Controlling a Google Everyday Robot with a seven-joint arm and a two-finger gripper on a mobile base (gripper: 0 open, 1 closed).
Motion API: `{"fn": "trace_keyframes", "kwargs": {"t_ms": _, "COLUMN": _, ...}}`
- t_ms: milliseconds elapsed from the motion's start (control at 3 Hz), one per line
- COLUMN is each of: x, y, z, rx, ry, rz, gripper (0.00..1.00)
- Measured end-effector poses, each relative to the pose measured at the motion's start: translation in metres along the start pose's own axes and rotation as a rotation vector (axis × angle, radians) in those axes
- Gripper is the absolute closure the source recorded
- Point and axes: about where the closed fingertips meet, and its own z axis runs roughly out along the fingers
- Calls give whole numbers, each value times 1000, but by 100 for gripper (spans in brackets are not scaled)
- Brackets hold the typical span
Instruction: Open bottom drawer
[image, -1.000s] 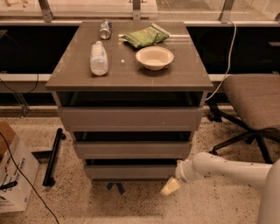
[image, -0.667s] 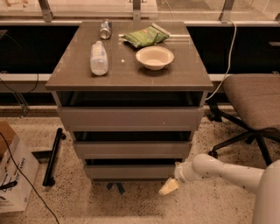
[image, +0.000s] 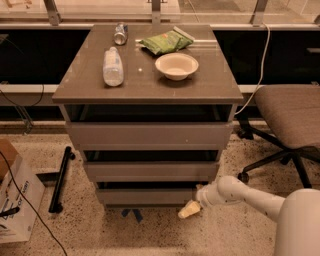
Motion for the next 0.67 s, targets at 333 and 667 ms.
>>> {"fn": "trace_keyframes", "kwargs": {"t_ms": 333, "x": -2, "y": -12, "z": 17, "rx": -16, "ry": -13, "rz": 2, "gripper": 0}}
{"fn": "trace_keyframes", "kwargs": {"t_ms": 667, "x": -5, "y": -31, "z": 50, "rx": -60, "ry": -8, "rz": -4, "gripper": 0}}
